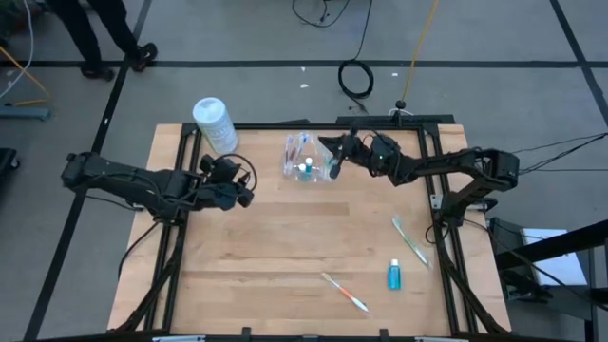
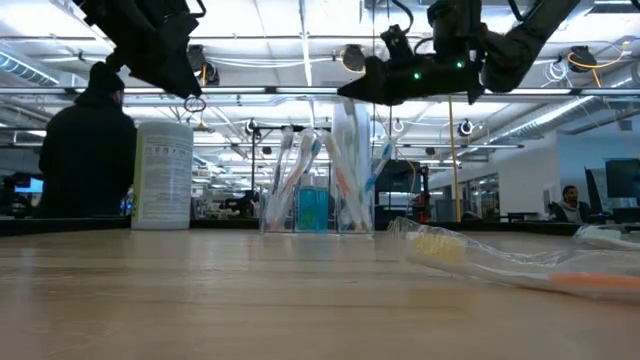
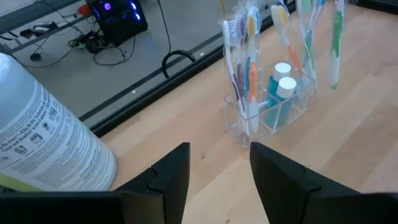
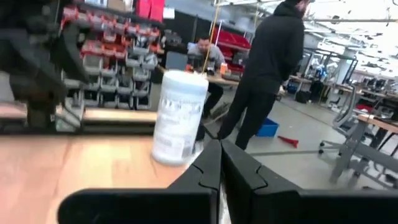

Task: Pick & Place toothbrushing station
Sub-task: Put the left green toothbrush into the transparent organizer

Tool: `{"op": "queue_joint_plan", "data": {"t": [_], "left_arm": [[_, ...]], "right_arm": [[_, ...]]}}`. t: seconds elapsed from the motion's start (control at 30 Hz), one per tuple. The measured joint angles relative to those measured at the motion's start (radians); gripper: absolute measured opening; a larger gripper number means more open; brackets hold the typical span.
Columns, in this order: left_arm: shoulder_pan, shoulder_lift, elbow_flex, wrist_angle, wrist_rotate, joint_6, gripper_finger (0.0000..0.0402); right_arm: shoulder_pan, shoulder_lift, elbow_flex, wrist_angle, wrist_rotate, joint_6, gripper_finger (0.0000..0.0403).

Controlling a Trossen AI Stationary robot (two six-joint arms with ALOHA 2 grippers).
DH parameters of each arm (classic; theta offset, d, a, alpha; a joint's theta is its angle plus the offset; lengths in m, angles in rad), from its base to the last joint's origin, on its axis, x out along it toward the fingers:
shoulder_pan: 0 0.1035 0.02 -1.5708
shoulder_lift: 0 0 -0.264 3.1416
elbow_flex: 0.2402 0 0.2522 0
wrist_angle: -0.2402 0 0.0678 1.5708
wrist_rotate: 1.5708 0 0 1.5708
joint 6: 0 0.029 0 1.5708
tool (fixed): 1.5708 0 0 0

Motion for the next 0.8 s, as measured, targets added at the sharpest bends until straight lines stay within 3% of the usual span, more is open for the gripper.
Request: {"op": "queue_joint_plan", "data": {"t": [0.23, 0.7, 0.8], "left_arm": [[0.000, 0.000, 0.000, 0.000, 0.000, -0.021, 0.0175], [0.000, 0.000, 0.000, 0.000, 0.000, -0.024, 0.0175], [0.000, 0.000, 0.000, 0.000, 0.000, -0.023, 0.0175]], "right_arm": [[0.001, -0.002, -0.016, 0.172, 0.065, -0.045, 0.0000], [0.009, -0.001, -0.018, -0.058, 0.061, 0.005, 0.0000], [0.023, -0.001, -0.017, -0.132, 0.020, 0.031, 0.0000]]}}
